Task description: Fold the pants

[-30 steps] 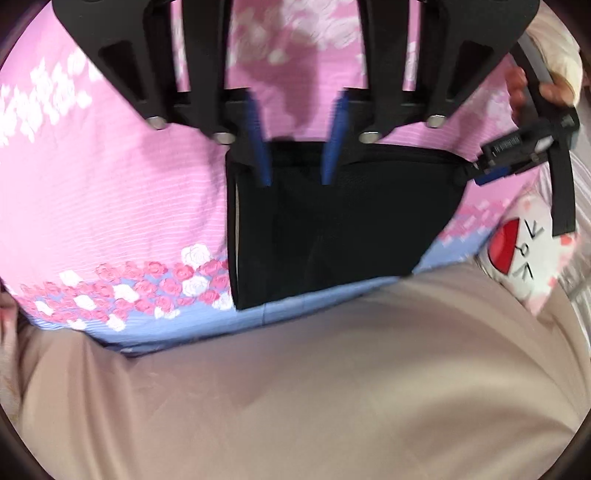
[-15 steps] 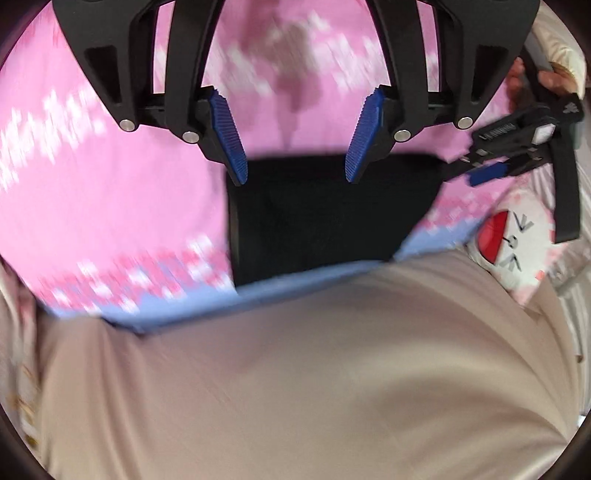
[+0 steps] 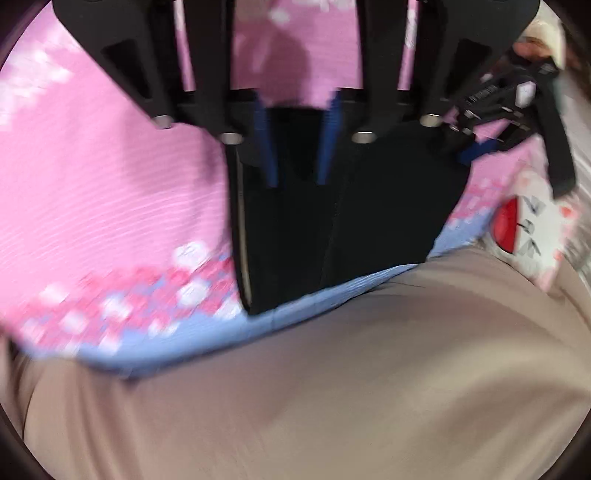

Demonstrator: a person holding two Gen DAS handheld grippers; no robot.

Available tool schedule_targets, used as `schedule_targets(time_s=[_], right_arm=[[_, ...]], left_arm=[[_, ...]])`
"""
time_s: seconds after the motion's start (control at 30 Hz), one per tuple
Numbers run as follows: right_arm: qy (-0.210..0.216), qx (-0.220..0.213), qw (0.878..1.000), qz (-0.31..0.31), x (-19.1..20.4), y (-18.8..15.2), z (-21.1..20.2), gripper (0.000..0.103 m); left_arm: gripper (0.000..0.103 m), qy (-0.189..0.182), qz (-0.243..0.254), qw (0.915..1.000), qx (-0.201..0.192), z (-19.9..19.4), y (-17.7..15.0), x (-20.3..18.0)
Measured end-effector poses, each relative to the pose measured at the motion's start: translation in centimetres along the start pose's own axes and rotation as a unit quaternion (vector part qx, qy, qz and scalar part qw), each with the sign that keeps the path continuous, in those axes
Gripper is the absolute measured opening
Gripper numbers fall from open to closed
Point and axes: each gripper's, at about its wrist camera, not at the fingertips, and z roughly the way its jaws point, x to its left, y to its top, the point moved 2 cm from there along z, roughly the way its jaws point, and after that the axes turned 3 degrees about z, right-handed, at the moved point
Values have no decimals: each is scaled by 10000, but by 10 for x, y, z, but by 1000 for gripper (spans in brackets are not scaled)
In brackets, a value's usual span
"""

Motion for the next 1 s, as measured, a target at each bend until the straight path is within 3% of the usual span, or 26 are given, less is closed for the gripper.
schedule_targets(time_s=[0.03,0.1,0.27,0.43,1.0], right_arm=[[-134,-245,9995,-156,9,-3,-20,71],[-146,-552,9977,-351,24,-10,-52,74],[-143,-906,9945,-512,53,-27,-95,77],[-389,-1246,9886,-746,71,-43,-112,97],[-432,-1194,9881,-871,87,-61,-113,98]], left_arm=[[67,49,18,9999,-149,-14,0,-1],[87,140,-50,9992,-364,-38,-2,-3],[87,256,-444,9964,-673,-91,-12,1],[87,147,-678,9954,-657,-110,-24,7],[87,73,-691,9959,-575,-123,-49,5]])
